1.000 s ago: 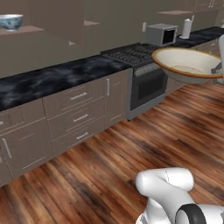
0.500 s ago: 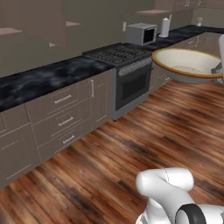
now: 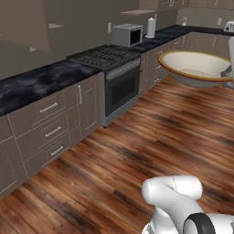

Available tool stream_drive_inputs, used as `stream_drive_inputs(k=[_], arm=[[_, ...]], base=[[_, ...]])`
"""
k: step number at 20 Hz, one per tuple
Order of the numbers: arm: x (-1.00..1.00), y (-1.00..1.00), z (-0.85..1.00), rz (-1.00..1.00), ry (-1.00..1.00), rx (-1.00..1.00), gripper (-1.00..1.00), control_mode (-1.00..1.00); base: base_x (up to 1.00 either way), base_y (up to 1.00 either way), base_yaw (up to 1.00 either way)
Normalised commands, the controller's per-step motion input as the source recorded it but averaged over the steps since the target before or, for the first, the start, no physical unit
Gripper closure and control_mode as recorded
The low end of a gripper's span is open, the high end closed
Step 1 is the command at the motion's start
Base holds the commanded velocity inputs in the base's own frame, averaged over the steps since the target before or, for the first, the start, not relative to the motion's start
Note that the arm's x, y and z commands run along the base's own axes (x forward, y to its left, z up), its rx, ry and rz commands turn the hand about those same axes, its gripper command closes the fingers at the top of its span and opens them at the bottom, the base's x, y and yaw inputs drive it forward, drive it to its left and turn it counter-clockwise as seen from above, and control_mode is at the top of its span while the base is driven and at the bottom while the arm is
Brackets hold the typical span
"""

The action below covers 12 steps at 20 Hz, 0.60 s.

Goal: Move the bowls from the cabinet to the plates on the dining table.

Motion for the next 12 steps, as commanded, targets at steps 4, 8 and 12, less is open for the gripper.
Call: stream_drive_inputs(k=[4, 8, 12], arm=[[0.00, 0.00, 0.00, 0.00, 0.00, 0.00, 1.00, 1.00], [0.00, 0.00, 0.00, 0.00, 0.00, 0.00, 1.00, 1.00], [0.00, 0.00, 0.00, 0.00, 0.00, 0.00, 1.00, 1.00]], base=[[0.00, 0.00, -0.25], [0.00, 0.00, -0.25], [0.00, 0.00, -0.25]])
